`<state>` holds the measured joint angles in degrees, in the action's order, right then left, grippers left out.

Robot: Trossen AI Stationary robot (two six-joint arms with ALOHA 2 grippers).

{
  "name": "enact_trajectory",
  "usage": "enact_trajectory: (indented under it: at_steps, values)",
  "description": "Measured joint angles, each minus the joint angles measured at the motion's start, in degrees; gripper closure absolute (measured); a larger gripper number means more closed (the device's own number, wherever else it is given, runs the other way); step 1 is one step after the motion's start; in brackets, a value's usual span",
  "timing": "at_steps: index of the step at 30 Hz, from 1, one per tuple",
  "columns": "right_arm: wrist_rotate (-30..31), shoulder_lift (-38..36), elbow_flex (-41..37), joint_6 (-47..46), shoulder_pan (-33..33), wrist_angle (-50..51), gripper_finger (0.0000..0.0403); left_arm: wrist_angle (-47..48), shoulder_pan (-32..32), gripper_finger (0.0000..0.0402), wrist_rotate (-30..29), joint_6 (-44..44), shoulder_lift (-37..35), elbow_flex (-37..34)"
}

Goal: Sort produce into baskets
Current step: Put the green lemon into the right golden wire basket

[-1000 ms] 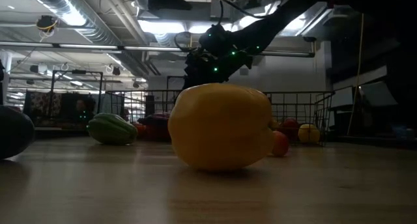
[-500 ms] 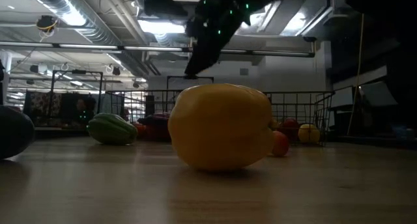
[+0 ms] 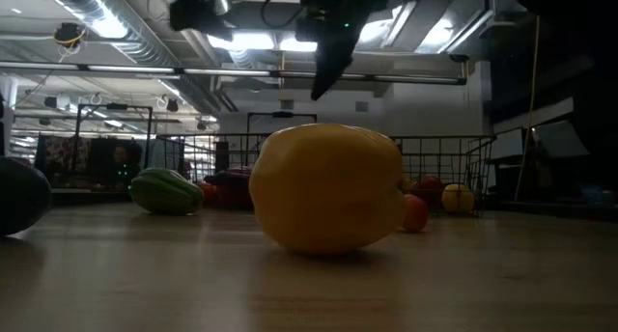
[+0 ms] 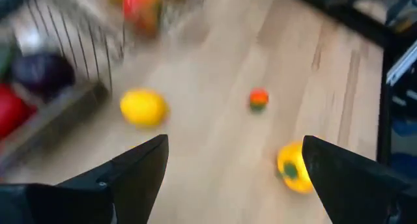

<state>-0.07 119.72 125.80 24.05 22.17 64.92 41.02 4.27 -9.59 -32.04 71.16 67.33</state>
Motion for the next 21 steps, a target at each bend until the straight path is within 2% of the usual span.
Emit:
enact_trajectory:
  at_steps: [9,15,21]
  values:
    - [0.83,-3.88,0.04,-0.60,0.00,6.36,0.0123,11.64,9.73,0.0054,0.08,-19.98,0.12,0.00]
    - [1.01,-7.00,0.07,-1.67,-0.01,9.57,0.0123,13.49,16.49,0.0054,0.05,-32.09,2.02,0.00]
    - [0.62,-8.72,0.07,-4.54,-0.02,15.13,0.0123,13.98,21.76,0.0054,0.65,-38.54,6.51,0.00]
